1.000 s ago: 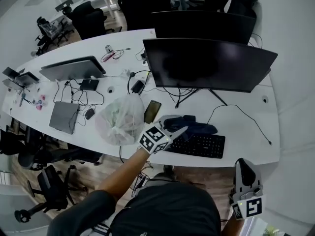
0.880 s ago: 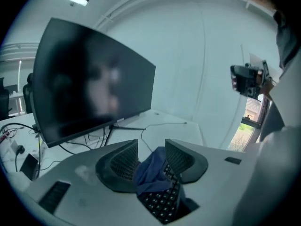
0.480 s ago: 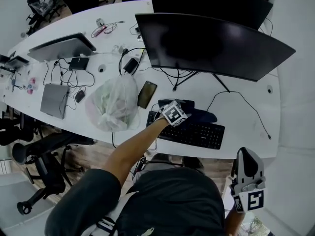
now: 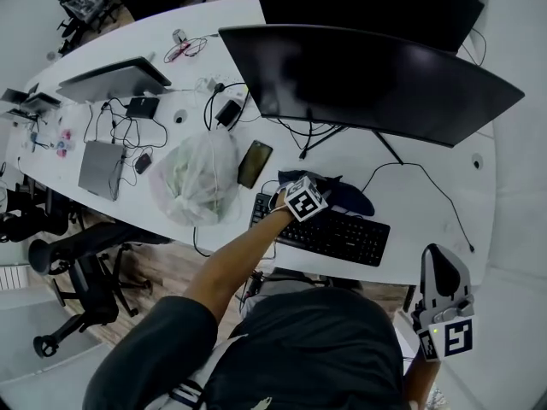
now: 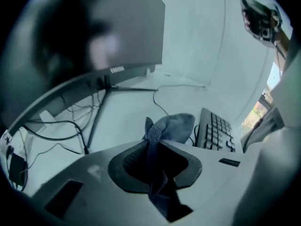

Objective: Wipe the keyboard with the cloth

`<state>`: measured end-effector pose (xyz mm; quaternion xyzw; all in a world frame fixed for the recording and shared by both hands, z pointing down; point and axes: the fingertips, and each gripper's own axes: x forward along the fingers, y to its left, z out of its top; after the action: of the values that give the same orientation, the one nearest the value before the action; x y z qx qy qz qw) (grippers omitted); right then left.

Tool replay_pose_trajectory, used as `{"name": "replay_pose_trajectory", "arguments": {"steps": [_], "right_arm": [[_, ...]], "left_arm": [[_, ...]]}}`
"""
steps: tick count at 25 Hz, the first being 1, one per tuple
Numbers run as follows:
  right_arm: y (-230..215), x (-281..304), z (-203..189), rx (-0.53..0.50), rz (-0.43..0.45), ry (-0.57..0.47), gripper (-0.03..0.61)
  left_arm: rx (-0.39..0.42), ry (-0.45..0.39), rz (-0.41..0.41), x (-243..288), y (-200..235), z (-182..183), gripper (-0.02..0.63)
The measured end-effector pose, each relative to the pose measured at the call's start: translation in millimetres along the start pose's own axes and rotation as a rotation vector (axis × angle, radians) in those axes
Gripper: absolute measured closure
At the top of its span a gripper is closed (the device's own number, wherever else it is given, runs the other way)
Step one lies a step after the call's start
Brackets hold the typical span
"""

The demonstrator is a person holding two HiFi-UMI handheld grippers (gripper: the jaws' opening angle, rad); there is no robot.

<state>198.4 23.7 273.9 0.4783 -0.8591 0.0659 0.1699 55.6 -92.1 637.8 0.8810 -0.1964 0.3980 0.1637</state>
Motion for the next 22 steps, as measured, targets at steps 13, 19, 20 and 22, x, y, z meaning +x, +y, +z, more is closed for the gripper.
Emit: {"name": "replay_pose_trajectory", "arguments": {"steps": [13, 19, 20, 22], "right_arm": [[45, 48, -1, -0.014, 0.120, 0.036, 0.568], [78, 60, 2, -0.059, 0.148, 0.083, 0.568], [82, 61, 2, -0.065, 0.147, 0.089, 0.569], [87, 62, 1, -0.064, 0.136, 0.096, 0.569]], "left_arm": [[-0.174, 0.078, 0.212, -126, -15, -176, 0.563], [0.000, -0.015, -0.006, -71, -90, -108, 0.563], [0.042, -0.011, 0.014, -71, -85, -108, 0.563], [0.030, -0.008, 0.105, -83, -50, -124, 0.563]]}}
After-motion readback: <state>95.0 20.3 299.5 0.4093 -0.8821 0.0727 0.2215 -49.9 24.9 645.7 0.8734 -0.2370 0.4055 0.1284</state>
